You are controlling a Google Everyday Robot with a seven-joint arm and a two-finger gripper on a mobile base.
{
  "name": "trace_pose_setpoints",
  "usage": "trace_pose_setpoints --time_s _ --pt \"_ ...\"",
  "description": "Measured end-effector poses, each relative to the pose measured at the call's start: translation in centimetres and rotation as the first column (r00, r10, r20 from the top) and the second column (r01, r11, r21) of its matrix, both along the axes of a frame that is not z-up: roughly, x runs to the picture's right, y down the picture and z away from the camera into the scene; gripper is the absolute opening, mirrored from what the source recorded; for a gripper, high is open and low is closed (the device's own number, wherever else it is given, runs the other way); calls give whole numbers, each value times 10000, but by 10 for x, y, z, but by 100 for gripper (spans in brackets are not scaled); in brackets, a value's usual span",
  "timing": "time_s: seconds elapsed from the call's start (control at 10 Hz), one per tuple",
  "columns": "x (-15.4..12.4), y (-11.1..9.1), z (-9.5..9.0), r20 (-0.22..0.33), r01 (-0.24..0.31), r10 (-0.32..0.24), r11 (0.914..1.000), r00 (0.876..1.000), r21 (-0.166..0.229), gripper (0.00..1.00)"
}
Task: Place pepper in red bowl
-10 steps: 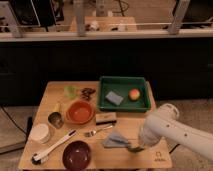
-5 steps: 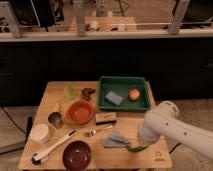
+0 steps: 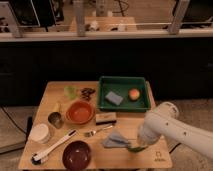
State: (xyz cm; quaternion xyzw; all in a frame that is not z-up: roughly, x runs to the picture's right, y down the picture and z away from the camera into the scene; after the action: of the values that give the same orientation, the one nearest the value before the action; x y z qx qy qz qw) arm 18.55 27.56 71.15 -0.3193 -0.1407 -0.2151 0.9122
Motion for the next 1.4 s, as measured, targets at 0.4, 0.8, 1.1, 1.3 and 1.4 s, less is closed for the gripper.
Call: trace_pose_setpoints --time_s 0.4,0.8,1.1,1.3,1.4 --pt "1 4 4 96 36 -35 9999 9999 -151 80" --pt "10 13 16 124 -146 149 9997 9998 -214 80" --pt "17 22 28 143 -335 338 9992 9993 -241 80" --pt "23 29 36 115 -433 437 9985 9990 -344 80" --pt "25 32 38 99 -415 419 9984 9991 -387 76"
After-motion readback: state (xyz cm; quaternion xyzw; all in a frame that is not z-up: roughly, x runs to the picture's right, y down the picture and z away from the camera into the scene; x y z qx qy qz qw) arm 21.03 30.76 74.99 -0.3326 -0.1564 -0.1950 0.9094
